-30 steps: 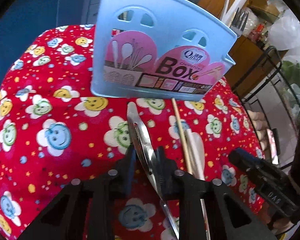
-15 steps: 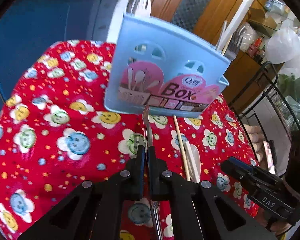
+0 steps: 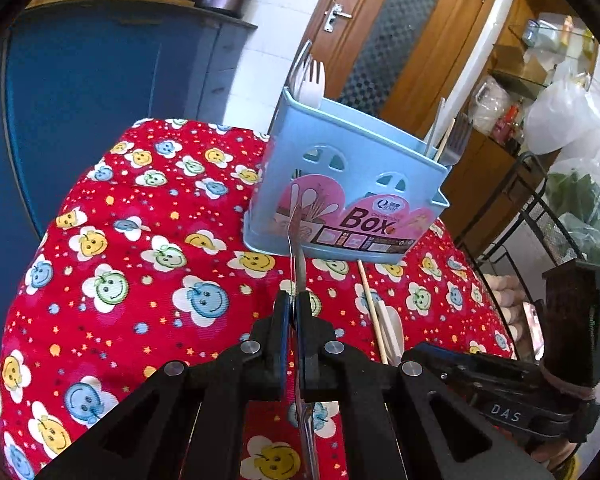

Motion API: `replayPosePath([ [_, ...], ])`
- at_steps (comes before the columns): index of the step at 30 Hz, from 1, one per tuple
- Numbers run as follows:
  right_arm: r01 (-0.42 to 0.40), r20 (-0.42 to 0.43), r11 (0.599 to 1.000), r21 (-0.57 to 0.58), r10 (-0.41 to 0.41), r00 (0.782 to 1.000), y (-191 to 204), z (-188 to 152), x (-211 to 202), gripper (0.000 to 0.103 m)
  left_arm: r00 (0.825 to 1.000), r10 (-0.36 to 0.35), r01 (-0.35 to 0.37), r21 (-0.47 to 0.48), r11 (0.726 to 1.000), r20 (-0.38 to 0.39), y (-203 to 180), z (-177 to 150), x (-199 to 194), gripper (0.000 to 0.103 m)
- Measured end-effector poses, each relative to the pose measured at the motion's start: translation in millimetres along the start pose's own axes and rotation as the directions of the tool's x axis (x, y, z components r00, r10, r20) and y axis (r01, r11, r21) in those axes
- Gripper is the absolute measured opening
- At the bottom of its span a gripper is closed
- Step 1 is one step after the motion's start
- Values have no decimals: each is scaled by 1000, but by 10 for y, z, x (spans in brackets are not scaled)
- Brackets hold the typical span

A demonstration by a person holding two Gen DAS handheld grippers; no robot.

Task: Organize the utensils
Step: 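Grasp a metal knife with the left tool while the right tool grasps a wooden chopstick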

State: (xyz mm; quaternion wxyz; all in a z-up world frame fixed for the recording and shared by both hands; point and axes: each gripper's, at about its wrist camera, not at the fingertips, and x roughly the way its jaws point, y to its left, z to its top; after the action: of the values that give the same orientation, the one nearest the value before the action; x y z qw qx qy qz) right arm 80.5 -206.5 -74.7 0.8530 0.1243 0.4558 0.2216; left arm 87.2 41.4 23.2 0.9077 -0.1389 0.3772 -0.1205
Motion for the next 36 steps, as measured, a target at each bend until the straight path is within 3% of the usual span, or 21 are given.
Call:
replayPosePath([
  [12,47,-86,997,-53,-52,995,124,64,217,25,999,-27,27,-6,1000,31,37,-24,-124,3],
  [16,71,-92,995,-64,-76,993,166,88,219,9,998,-27,27,-4,1000,48,49,-22,-180,3],
  [21,74,-105,996,-46,-79,991,142,91,182,8,997,-31,31,4,1000,65,42,-20,-254,3],
  [27,47,-75,999,-14,-48,996,67,43,1,8,997,-29,28,9,1000,74,43,-23,-319,3],
  [36,6,40,1000,0,-6,999,86,-17,-377,8,991,-30,28,20,999,133,-21,-23,-532,3],
])
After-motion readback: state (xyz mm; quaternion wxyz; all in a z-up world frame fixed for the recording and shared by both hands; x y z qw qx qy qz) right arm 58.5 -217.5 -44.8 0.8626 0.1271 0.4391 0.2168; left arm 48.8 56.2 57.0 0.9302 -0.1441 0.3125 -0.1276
